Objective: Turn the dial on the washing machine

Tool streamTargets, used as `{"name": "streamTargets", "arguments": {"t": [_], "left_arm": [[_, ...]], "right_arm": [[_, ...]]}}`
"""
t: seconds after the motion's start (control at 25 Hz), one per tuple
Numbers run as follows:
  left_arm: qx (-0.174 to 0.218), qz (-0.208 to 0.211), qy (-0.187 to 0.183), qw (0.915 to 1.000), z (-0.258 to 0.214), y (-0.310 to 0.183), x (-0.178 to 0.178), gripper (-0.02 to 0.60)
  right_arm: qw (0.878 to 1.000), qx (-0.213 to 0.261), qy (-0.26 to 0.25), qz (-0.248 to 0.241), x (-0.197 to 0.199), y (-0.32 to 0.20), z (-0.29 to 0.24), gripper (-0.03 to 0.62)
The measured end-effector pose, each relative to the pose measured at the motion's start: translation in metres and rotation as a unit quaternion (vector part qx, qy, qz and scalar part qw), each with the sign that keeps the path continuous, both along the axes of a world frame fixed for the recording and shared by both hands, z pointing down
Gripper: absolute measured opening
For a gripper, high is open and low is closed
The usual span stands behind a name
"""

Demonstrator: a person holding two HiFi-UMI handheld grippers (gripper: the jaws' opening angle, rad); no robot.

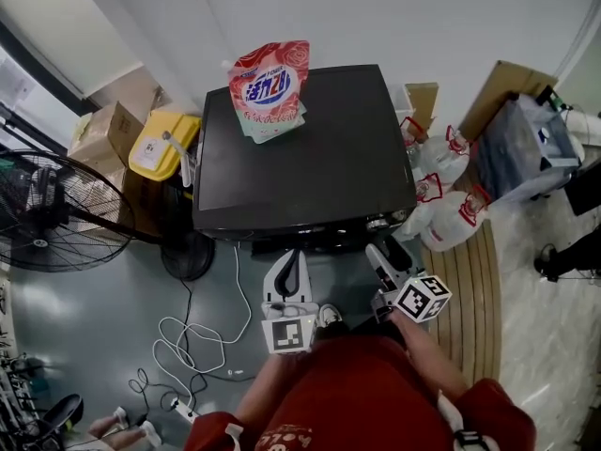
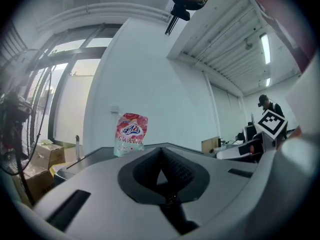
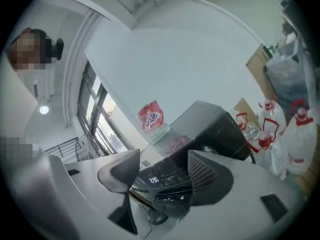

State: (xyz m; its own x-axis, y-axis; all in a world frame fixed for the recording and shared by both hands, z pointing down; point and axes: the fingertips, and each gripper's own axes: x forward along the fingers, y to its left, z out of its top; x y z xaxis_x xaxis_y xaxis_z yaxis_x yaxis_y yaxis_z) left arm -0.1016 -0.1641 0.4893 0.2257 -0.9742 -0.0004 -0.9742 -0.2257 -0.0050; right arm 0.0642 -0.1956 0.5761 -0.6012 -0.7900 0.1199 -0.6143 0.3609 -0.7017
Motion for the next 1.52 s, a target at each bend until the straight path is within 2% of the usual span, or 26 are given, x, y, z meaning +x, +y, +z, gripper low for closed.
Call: {"name": "streamTargets", "arguments": {"t": [0.12, 0.2, 0.44, 0.72, 0.96, 1.2, 1.4, 1.52], "left_arm": [[0.006, -0.008, 0.005, 0.9999, -0.015, 0.001, -0.007, 0.009], [0.011, -0.014, 0.007, 0.9998, -0.025, 0.001, -0.012, 0.009], [0.018, -0.023, 0.011, 0.9995, -0.061, 0.002, -0.024, 0.009], [0.022, -0.028, 0.011, 0.9993, -0.097, 0.001, -0.035, 0.009], [0.047, -0.032, 0.013, 0.9983, -0.127, 0.006, -0.041, 0.009], [0.066, -0.045, 0.009, 0.9968, -0.144, 0.009, -0.051, 0.009], [0.067, -0.044, 0.005, 0.9968, -0.144, 0.008, -0.052, 0.009], [0.066, -0.04, 0.009, 0.997, -0.141, 0.006, -0.05, 0.009]], "right_arm": [[0.997, 0.039, 0.064, -0.004, -0.002, 0.001, -0.021, 0.287], [0.991, 0.072, 0.117, -0.003, -0.003, 0.001, -0.037, 0.287], [0.954, 0.167, 0.251, 0.0, -0.006, 0.001, -0.093, 0.281], [0.91, 0.242, 0.337, -0.005, -0.018, 0.004, -0.154, 0.278], [0.891, 0.302, 0.336, 0.032, -0.024, 0.003, -0.204, 0.275], [0.886, 0.308, 0.343, 0.048, -0.022, 0.002, -0.212, 0.265], [0.891, 0.295, 0.344, 0.031, -0.021, -0.001, -0.206, 0.259], [0.89, 0.298, 0.344, 0.036, -0.021, -0.002, -0.205, 0.233]]}}
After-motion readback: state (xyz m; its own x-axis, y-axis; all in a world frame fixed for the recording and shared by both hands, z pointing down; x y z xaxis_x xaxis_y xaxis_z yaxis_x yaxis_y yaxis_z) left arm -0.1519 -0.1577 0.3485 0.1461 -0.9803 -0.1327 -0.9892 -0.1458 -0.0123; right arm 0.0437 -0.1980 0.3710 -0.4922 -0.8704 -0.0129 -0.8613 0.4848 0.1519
